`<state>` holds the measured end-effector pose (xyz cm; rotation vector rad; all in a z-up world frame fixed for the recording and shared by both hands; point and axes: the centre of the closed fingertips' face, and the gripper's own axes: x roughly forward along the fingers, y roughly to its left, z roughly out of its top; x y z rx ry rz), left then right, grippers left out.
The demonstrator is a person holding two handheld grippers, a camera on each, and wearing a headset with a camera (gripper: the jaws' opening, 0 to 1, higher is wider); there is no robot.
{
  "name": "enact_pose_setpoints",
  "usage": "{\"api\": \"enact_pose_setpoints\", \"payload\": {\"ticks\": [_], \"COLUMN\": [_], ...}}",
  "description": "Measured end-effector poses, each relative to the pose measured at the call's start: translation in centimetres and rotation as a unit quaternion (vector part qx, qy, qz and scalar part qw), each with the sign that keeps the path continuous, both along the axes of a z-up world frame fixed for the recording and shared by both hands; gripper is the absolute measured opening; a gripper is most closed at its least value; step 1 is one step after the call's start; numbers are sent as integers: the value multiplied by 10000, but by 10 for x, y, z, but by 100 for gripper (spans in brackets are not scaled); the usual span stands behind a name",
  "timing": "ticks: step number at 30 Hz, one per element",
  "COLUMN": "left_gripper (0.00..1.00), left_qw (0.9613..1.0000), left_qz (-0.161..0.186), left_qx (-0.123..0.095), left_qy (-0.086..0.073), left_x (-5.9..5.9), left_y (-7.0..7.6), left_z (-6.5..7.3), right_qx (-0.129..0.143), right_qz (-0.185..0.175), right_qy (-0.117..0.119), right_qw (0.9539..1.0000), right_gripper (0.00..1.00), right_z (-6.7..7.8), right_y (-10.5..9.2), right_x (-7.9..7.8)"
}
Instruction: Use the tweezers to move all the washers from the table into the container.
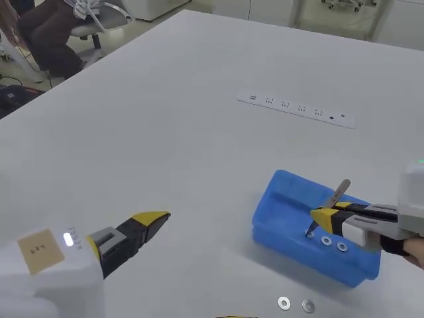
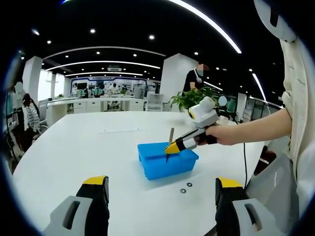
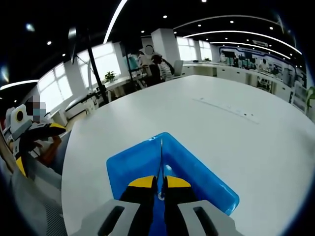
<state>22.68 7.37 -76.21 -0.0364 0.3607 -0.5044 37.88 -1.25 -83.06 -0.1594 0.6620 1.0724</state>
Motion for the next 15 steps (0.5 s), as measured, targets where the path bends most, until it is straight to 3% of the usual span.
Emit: {"api": "enact_pose_setpoints", "payload": {"ticks": [15], "left_gripper": [91], "left_qw": [10000], "left_qz": [-20], "left_qx": [-3], "left_qy": [5], "left_x": [-1], "left_y": [-1], "left_z": [0], "right_qx": [148], "right_qz": [-81], "right_qy": [-60], "right_qw": [9998], "right_gripper": [4], "right_z": [1], "right_y": [-1], "right_x": [0]}}
